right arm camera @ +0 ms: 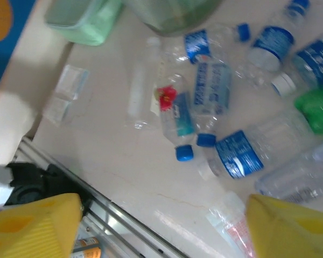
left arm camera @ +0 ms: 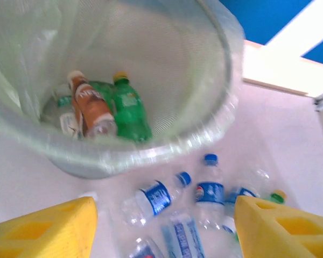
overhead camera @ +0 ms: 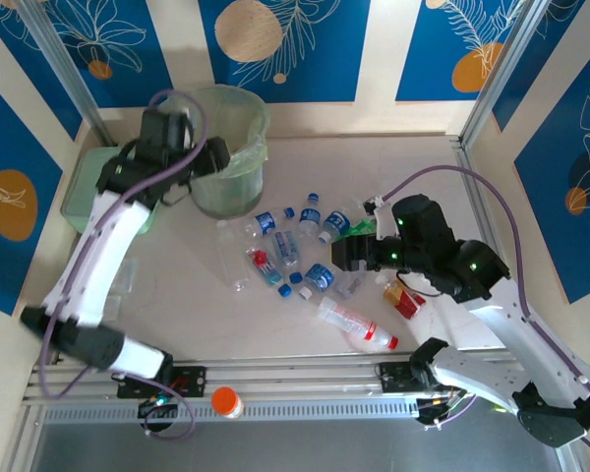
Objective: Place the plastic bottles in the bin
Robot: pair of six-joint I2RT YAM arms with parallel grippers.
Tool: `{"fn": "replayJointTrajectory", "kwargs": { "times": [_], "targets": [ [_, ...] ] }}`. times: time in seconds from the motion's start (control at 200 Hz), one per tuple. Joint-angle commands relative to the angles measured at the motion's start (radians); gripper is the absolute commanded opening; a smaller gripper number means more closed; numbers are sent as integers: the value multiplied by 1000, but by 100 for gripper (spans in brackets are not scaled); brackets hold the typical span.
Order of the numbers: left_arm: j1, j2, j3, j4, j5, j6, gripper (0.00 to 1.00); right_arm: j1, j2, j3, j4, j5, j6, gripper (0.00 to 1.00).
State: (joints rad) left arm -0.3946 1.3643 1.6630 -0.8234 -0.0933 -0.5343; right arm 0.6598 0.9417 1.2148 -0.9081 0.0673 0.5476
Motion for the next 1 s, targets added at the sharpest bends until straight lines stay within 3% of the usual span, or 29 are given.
{"fn": "replayJointTrajectory", "kwargs": {
  "times": [0.0,0.135,0.28,0.465,0.585,0.71,0.89,0.995],
  "targets": [
    [-40,-159,-191,124,10,-52,67,-1,49,60,-195,112,89,76],
    [-46,-311,-340,94,91,-75,67,6,119,72,-372,248,242,76],
    [-49,-418,-437,97,154,-64,68,6,119,17,-503,365,685,72],
    [-87,-461,-490,125,122,-78,69,-29,112,-44,-604,406,1136,69],
    [-95,-474,-510,132,144,-76,69,-77,117,-61,-527,416,1133,70],
    [-101,-480,-517,96,138,-78,70,-126,157,-70,-582,457,1189,74],
    [-101,-510,-547,85,84,-94,72,-281,137,-207,-457,293,1246,85],
    [-104,-498,-560,108,93,-113,72,-366,120,-299,-335,223,1316,97]
  ]
}}
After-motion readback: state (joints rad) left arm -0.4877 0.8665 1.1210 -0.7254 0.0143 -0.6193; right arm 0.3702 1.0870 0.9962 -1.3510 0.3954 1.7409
